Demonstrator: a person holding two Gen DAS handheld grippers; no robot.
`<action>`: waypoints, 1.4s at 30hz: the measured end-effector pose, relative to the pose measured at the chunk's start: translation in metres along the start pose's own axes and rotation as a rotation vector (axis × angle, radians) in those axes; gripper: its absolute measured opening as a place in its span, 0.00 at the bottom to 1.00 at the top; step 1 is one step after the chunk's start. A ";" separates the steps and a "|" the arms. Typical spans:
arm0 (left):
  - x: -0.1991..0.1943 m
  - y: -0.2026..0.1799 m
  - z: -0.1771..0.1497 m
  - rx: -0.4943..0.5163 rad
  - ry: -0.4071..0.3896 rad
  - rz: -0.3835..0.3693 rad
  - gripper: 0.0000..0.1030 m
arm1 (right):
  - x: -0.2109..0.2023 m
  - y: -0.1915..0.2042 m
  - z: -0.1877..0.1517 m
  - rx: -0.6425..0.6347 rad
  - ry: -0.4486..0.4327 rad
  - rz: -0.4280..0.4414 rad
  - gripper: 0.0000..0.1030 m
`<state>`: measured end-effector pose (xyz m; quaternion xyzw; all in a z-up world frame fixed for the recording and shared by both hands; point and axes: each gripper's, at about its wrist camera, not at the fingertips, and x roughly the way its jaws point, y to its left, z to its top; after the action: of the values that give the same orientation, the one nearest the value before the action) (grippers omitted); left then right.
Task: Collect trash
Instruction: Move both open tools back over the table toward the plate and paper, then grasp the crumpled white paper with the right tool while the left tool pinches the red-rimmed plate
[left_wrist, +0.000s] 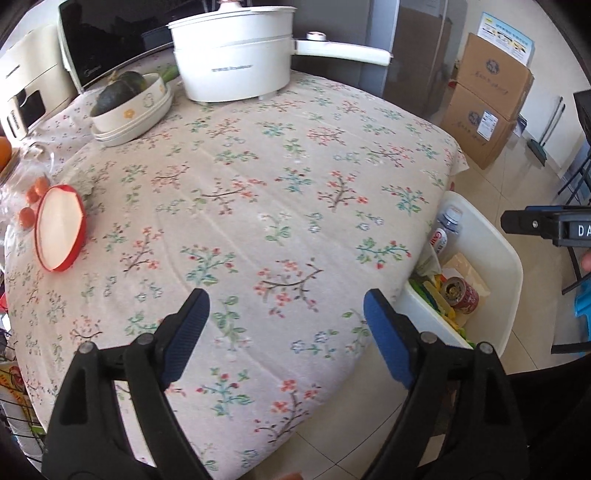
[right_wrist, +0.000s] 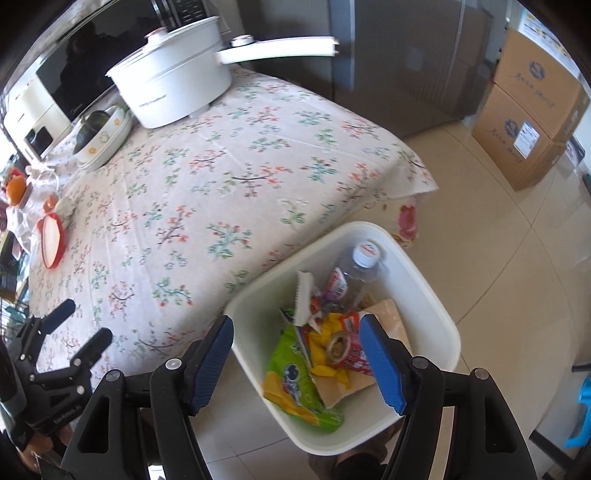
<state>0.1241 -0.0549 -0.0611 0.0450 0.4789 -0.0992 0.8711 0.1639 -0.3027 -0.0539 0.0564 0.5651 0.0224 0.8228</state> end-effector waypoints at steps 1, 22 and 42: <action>-0.001 0.009 0.000 -0.016 -0.002 0.012 0.83 | 0.000 0.006 0.001 -0.008 -0.002 0.002 0.70; -0.027 0.207 -0.028 -0.341 -0.036 0.194 0.83 | 0.028 0.138 0.025 -0.162 -0.016 0.064 0.71; 0.052 0.303 -0.012 -0.638 -0.015 0.113 0.22 | 0.066 0.194 0.037 -0.288 -0.001 0.001 0.71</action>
<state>0.2066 0.2364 -0.1169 -0.2046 0.4760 0.1041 0.8489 0.2268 -0.1060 -0.0787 -0.0619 0.5558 0.1036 0.8225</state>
